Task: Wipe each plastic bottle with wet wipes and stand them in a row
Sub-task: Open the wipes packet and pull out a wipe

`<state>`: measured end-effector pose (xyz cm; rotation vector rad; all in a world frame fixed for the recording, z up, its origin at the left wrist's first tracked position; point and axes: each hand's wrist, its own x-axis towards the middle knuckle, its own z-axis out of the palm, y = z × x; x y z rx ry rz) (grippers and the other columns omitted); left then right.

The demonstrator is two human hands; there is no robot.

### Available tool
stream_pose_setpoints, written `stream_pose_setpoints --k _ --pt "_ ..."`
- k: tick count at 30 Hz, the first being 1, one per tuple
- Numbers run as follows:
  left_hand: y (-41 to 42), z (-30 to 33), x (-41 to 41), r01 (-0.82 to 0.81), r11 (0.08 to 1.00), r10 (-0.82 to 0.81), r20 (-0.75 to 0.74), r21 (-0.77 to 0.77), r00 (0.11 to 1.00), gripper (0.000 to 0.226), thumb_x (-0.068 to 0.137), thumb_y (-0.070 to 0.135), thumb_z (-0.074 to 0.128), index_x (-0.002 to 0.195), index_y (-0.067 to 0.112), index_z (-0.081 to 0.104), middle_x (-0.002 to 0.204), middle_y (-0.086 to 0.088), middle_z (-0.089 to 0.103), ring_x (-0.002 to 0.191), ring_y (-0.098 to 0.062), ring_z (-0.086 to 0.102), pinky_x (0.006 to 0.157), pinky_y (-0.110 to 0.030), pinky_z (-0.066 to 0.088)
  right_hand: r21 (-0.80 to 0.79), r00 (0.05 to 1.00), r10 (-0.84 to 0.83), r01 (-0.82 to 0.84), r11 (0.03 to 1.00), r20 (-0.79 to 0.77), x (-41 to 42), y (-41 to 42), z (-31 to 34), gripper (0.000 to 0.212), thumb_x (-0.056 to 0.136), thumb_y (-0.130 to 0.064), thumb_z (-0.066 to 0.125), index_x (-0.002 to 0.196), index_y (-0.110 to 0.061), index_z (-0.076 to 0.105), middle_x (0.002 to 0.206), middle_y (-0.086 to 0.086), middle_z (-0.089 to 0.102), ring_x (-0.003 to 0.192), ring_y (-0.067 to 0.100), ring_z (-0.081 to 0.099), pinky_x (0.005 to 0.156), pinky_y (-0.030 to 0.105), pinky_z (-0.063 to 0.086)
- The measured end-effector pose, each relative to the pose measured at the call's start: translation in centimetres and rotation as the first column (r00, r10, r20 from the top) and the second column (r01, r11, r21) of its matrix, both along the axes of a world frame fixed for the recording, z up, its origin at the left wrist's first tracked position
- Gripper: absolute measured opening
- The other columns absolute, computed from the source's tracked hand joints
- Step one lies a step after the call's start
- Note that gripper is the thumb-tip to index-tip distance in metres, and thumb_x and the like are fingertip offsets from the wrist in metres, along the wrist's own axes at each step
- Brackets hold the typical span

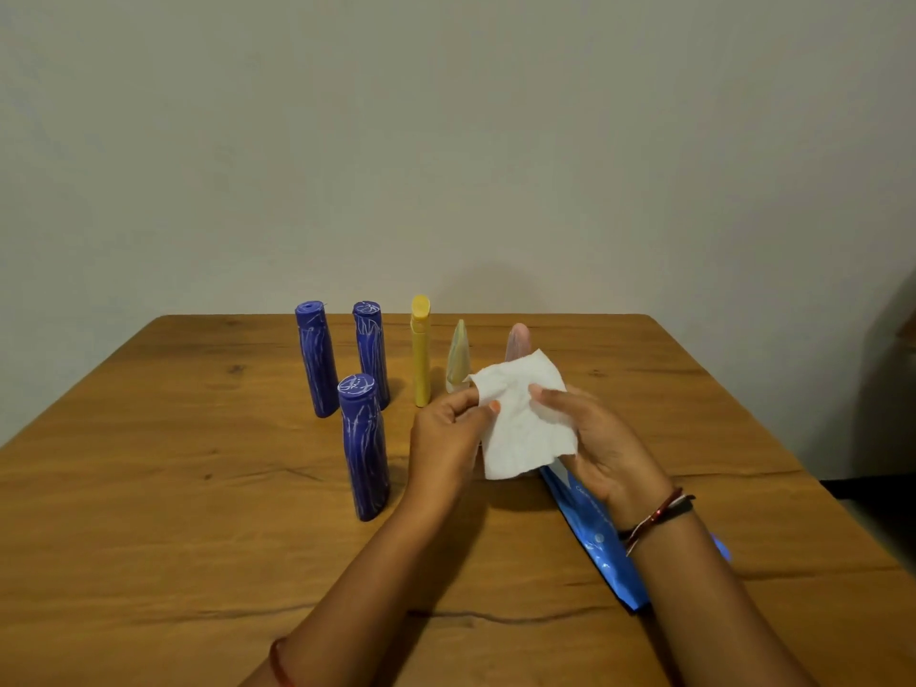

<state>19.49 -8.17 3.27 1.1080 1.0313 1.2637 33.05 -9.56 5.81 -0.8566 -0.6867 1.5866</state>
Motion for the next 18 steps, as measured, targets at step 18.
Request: stream_pose_setpoints --k 18 --pt "-0.3 -0.5 -0.5 -0.108 0.964 0.145 -0.141 0.245 0.979 0.024 0.086 0.009 0.067 0.098 0.029 0.069 0.101 0.015 0.067 0.097 -0.006 0.063 0.077 -0.029 0.057 0.277 0.766 -0.212 0.047 0.960 0.607 1.6 -0.1 -1.1 0.036 0.082 0.001 0.066 0.115 -0.014 0.063 0.103 -0.003 0.066 0.087 0.005 0.065 0.071 0.020 0.055"
